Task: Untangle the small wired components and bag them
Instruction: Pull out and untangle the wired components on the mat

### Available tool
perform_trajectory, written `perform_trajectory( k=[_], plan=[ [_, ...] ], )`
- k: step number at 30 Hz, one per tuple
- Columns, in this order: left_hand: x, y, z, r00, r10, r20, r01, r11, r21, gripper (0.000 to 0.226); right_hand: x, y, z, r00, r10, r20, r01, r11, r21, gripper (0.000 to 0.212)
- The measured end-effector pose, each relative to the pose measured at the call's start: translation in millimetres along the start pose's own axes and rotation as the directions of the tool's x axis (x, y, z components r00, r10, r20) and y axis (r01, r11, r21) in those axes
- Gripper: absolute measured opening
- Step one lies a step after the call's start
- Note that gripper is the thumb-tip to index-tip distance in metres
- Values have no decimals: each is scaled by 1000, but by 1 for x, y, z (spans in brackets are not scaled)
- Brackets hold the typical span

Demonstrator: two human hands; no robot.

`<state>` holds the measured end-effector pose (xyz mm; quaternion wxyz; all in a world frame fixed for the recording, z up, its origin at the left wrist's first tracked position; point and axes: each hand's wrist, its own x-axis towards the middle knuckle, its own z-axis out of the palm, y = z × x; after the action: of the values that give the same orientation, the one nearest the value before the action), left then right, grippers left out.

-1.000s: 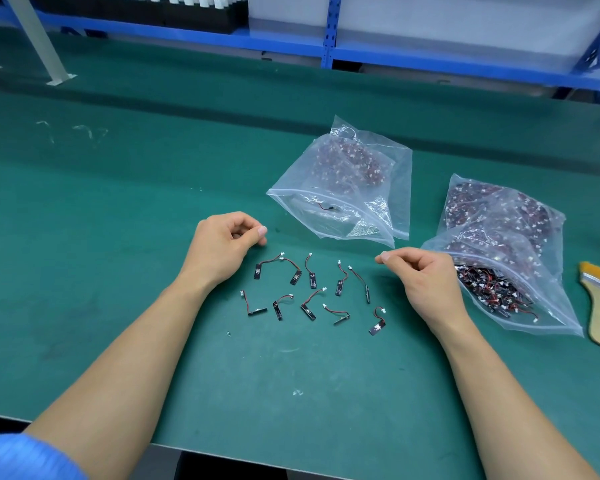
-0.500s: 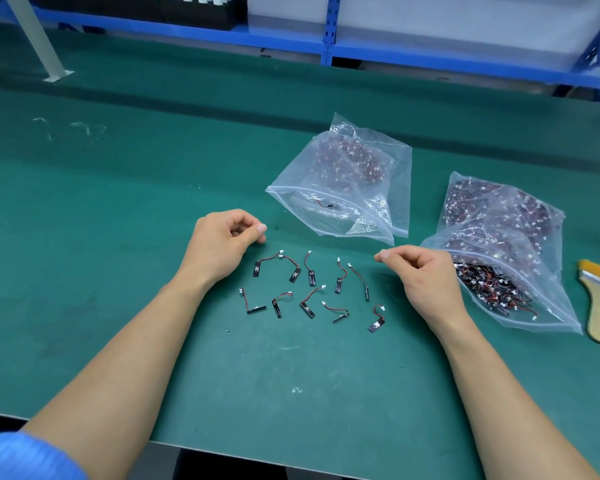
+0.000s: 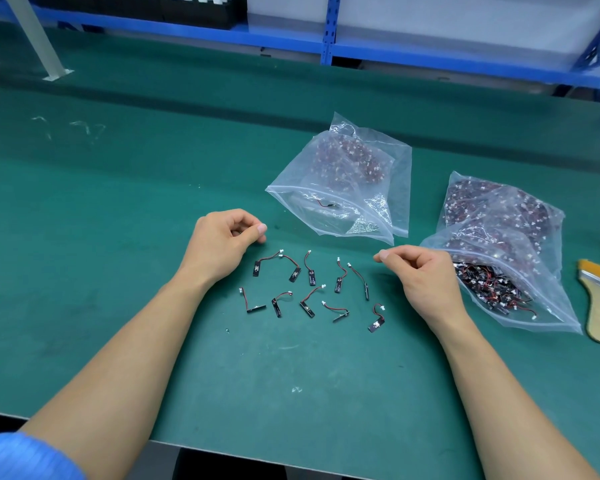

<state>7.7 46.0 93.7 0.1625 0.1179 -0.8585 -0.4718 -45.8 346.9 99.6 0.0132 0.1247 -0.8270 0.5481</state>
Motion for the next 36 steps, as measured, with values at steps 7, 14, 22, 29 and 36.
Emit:
perform_trajectory(
  k=[7,14,22,29,36],
  plan=[
    [0,1,0,1000,3,2,-3,1000,-7,15,0,-2,0,1000,5,3,-5,1000,-6,22],
    [0,0,0,1000,4,4,-4,1000,-5,15,-1,-2,0,1000,10,-6,-10,1000,17,26],
    [-1,2,1,1000,-1,2,1,1000,-15,14,0,-1,1,1000,5,-1,-5,1000,25,26],
    [-1,2,0,1000,-4,4,4,1000,-17,15,0,-1,1,1000,2,0,-2,1000,24,21],
    [-1,2,1,1000,2,5,-2,1000,-8,16,0,1,1,1000,1,-3,-1,1000,16,24]
  ],
)
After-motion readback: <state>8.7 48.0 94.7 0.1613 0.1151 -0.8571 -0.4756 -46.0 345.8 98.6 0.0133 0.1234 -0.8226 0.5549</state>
